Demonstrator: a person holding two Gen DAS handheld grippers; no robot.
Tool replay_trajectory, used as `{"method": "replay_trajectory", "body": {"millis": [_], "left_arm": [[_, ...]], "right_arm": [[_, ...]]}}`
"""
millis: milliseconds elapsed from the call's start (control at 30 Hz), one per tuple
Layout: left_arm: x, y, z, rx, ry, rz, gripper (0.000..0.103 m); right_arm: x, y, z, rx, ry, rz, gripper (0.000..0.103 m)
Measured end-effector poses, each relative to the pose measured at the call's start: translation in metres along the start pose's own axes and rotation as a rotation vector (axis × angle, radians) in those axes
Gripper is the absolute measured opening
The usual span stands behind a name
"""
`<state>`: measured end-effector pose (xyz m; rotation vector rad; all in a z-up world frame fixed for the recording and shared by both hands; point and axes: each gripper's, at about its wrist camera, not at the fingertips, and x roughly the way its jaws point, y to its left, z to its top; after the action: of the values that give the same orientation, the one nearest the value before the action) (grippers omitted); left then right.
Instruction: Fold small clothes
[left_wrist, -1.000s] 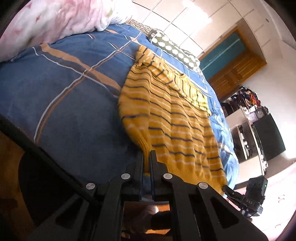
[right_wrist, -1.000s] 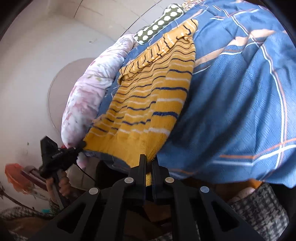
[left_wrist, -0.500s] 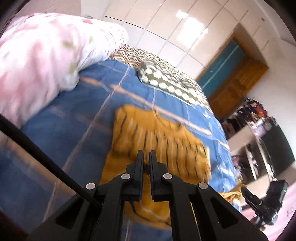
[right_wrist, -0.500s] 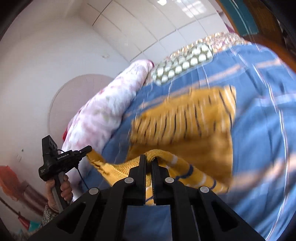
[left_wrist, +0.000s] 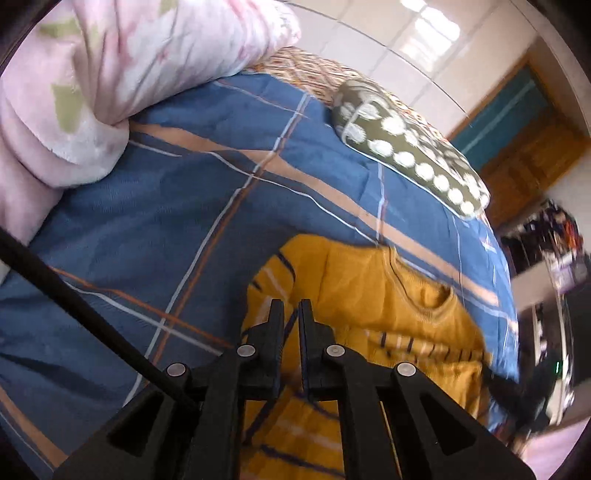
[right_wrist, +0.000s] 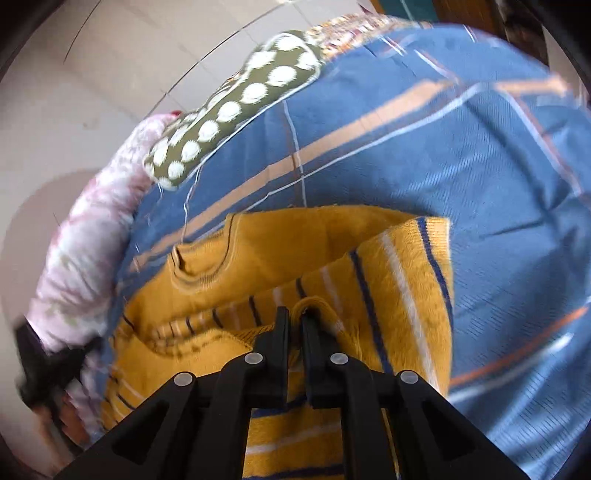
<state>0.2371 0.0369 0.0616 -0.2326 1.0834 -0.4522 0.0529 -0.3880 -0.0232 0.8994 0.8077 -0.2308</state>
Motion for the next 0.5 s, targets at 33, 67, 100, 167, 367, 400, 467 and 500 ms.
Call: {"method": "replay_trajectory", "body": {"millis": [33,67,100,167,367,400,467,500], "left_arm": [[-0.007,-0.002,-0.006,0.029,-0.011,0.005,0.018],[-0.01,-0.005,-0.011,0.044,-0.019,0.006,0.032],[-0.017,-0.008,-0.017,0.059,-0.029,0.001,0.045],[-0.028,-0.012,-0.03,0.091,-0.039,-0.004,0.05],[-0.053,-0.019,-0.074,0.16,-0.003,-0.003,0.05],[-0.056,-0.019,-0.084,0.168,0.006,-0.011,0.051],[-0.06,-0.014,-0.104,0.169,0.018,-0.01,0.051],[-0.062,-0.009,-0.114,0.164,0.023,0.001,0.051]], "right_arm": [[-0.001,-0.005,0.004,0.03,-0.001,0.018,0.007],[-0.003,-0.007,0.007,0.049,-0.008,0.028,0.009],[-0.011,-0.007,0.01,0.064,-0.036,0.018,0.021],[-0.036,-0.01,0.016,0.078,-0.121,-0.011,0.048],[-0.089,0.004,-0.007,-0.058,-0.102,-0.044,0.053],[-0.099,0.011,-0.022,-0.123,-0.083,-0.047,0.053],[-0.109,0.02,-0.053,-0.205,-0.044,-0.033,0.052],[-0.112,0.02,-0.067,-0.225,-0.024,-0.018,0.05]]}}
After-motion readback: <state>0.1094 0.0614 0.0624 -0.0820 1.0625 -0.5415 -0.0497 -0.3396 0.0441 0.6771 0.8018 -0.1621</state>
